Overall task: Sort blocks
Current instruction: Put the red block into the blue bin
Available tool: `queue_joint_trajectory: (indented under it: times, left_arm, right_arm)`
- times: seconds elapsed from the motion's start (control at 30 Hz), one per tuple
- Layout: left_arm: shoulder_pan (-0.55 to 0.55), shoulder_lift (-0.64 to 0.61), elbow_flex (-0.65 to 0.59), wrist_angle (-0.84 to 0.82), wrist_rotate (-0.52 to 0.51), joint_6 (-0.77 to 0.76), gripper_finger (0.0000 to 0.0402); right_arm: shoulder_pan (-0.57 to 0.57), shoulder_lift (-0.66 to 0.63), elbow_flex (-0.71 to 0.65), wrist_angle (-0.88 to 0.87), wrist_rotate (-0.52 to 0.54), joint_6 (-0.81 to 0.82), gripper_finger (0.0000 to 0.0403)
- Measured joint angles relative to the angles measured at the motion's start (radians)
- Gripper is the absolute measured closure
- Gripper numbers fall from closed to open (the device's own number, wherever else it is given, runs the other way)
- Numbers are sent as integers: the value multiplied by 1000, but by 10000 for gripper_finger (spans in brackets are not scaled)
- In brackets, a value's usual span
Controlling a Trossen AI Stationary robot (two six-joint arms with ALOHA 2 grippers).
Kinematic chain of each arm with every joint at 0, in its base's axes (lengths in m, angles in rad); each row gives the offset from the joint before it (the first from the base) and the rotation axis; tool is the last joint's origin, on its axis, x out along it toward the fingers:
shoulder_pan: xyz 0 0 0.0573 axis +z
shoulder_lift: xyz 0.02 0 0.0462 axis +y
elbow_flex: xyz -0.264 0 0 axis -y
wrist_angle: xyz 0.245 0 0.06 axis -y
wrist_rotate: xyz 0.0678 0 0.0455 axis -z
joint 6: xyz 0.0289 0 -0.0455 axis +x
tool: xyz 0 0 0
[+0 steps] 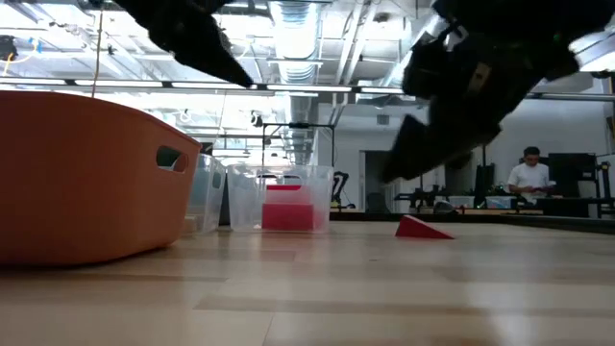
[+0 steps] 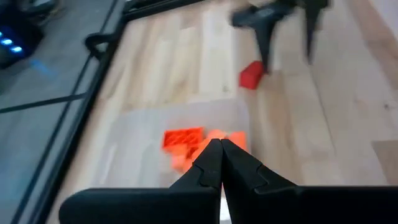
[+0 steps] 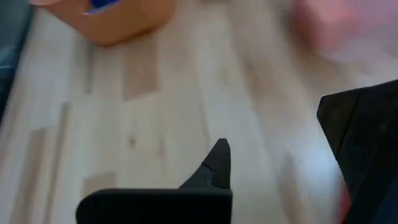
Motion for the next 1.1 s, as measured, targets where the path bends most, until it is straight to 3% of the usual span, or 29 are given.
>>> queue_joint_trajectory:
  times: [0.23, 0.43, 0.53, 0.73, 1.1]
  left_arm:
    - [0, 243, 103, 144, 146, 25, 395]
    - [2, 498, 265, 181, 272, 48, 326]
    - [2, 618, 362, 168, 299, 80, 280]
    - [26, 783, 544, 103, 392, 138, 216]
    - [93, 1024, 828, -93, 435, 232, 193]
  right_arm:
    - [57, -225, 0, -416, 112, 138, 401]
    - [104, -412, -15, -692, 245, 235, 401]
    - [116, -520, -68, -729, 328, 269, 401]
    - [104, -677, -146, -715, 363, 264, 401]
    - [104, -729, -185, -756, 376, 307, 401]
